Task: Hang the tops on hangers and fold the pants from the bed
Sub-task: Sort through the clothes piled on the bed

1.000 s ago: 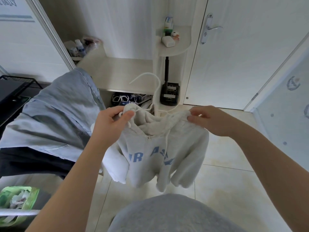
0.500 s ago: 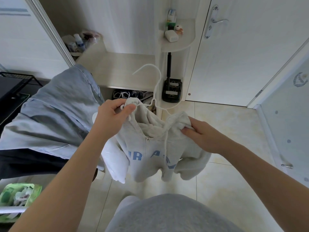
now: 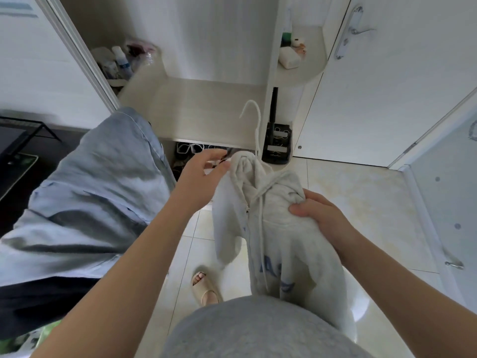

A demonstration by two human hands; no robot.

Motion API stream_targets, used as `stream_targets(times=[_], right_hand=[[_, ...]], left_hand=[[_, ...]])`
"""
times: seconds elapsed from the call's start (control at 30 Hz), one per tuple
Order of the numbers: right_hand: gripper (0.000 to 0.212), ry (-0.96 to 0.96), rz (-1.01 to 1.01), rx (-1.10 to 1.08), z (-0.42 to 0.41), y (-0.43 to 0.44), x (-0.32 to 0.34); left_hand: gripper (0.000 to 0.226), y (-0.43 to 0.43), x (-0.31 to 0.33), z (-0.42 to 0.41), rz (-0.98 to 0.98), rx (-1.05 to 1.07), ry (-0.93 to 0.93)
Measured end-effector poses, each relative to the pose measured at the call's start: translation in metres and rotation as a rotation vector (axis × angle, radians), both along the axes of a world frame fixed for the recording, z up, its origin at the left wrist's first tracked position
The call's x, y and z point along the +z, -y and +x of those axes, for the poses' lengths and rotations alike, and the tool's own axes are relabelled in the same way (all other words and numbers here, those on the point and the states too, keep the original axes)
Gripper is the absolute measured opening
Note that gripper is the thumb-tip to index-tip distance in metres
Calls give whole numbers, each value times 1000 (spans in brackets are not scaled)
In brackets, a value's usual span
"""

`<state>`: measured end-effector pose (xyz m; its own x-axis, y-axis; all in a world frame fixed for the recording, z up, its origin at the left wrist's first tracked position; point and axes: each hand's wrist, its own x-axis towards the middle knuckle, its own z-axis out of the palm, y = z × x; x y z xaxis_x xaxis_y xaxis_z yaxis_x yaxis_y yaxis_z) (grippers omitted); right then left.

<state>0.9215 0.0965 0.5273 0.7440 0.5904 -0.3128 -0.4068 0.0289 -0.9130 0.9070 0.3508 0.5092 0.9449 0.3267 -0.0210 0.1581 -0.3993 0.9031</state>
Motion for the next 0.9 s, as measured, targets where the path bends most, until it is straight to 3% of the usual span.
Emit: stream_targets(times=[0.17,0.37,0.6,0.77,0.9], right_hand=[[33,-18,76,-162,35,-62,25],[31,201,109,-254,86,-146,84],[21,488,67,-355,152,-238,181],[51,594,112,-369,199,-301,260],[26,683,223,-340,235,-351,325]], left_hand=[[20,-42,19,9,-30,-285,-68],[17,-89,71,46,18,-498,-67],[36,-147,147,79,25,-456,107],[64,-182,207,94,82,-385,226],[52,-211,252,124,249,-272,285]])
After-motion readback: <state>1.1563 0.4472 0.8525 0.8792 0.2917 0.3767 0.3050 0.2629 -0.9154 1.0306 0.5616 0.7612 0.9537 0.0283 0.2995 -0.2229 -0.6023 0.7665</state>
